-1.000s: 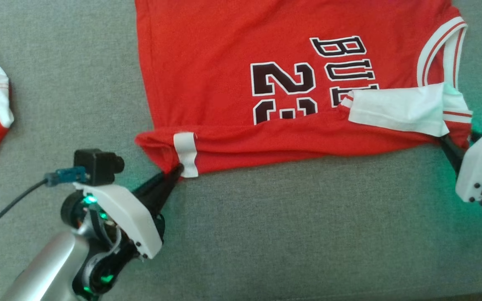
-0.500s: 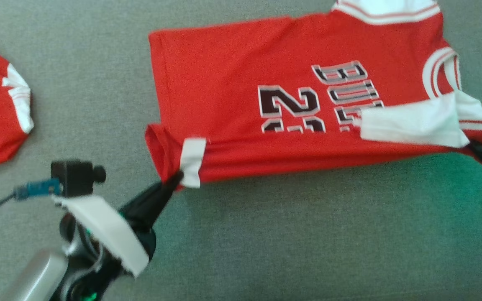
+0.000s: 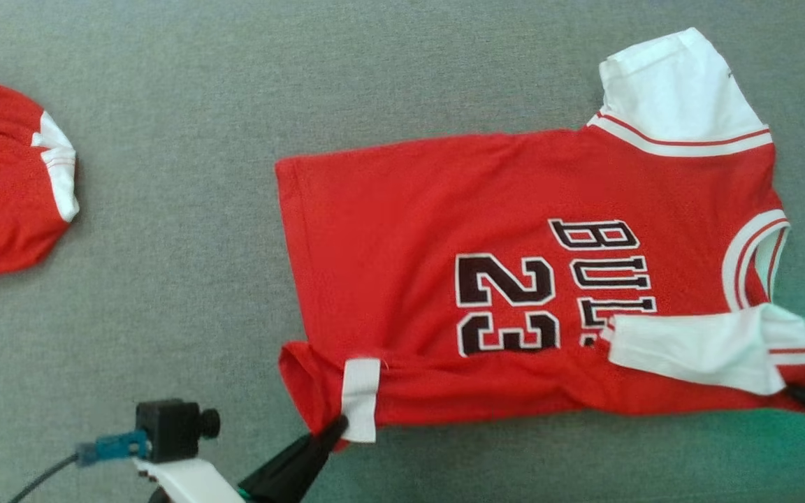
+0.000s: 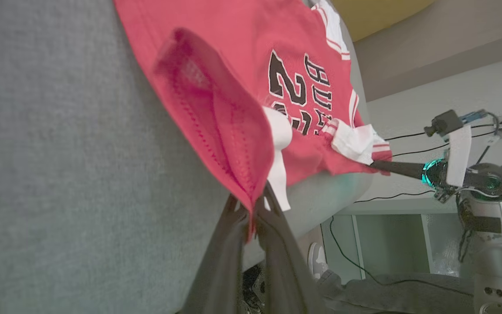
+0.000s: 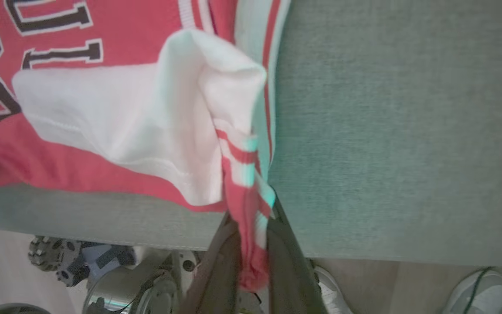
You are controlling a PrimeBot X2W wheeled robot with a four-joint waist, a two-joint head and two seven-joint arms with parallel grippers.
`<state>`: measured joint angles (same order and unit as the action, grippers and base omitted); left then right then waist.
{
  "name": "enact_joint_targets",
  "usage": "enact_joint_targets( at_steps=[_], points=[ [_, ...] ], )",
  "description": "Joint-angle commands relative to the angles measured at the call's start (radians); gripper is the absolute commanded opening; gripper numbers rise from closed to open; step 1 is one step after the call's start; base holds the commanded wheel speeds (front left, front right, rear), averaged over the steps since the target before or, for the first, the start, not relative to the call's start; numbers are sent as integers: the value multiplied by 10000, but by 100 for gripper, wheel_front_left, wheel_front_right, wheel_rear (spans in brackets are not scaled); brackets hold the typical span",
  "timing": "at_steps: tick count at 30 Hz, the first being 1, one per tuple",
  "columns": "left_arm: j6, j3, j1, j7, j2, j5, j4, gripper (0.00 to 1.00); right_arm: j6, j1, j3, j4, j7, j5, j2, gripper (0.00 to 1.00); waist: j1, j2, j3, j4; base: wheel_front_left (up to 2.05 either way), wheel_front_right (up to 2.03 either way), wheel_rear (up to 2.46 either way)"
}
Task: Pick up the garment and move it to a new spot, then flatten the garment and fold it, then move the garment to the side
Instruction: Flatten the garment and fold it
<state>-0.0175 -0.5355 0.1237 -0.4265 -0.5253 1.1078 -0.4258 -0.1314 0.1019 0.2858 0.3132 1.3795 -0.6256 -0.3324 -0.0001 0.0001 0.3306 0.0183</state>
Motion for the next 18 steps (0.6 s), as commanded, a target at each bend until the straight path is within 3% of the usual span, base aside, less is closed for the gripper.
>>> enact_joint_targets(
  at_steps=[1, 5, 6, 7, 8, 11, 18],
  points=[
    [50, 243, -183, 153, -69, -186, -223, 0, 7, -57, -22, 422, -246, 130, -563, 0, 1, -1, -12, 21, 0, 0, 0],
    [38, 184, -193, 322, 16, -411, 50, 0, 7, -170, -169, 227, -714, 358, -822, 0, 1, -1, -90, 26, 0, 0, 0],
    [-3, 211, -229, 372, 26, -487, 103, 0, 7, -240, -227, 178, -864, 455, -915, 18, 1, -1, -102, 26, 0, 0, 0],
    [-60, 245, -259, 419, 45, -548, 168, 18, 7, -317, -257, 97, -1021, 564, -963, 42, 1, -1, -116, 24, 0, 0, 0],
    [-110, 275, -288, 453, 55, -596, 239, 51, 7, -389, -324, 24, -1175, 640, -996, 100, 1, -1, -137, 23, 0, 0, 0],
    [-283, 463, -373, 626, 103, -691, 495, 100, 7, -529, -525, -179, -1511, 741, -1029, 100, 1, -1, -175, 13, 0, 0, 0],
    [-591, 890, -752, 1131, 217, -1059, 1016, 100, 7, -972, -757, -395, -2554, 1031, -1001, 100, 1, -1, -97, -72, 0, 0, 0]
  ],
)
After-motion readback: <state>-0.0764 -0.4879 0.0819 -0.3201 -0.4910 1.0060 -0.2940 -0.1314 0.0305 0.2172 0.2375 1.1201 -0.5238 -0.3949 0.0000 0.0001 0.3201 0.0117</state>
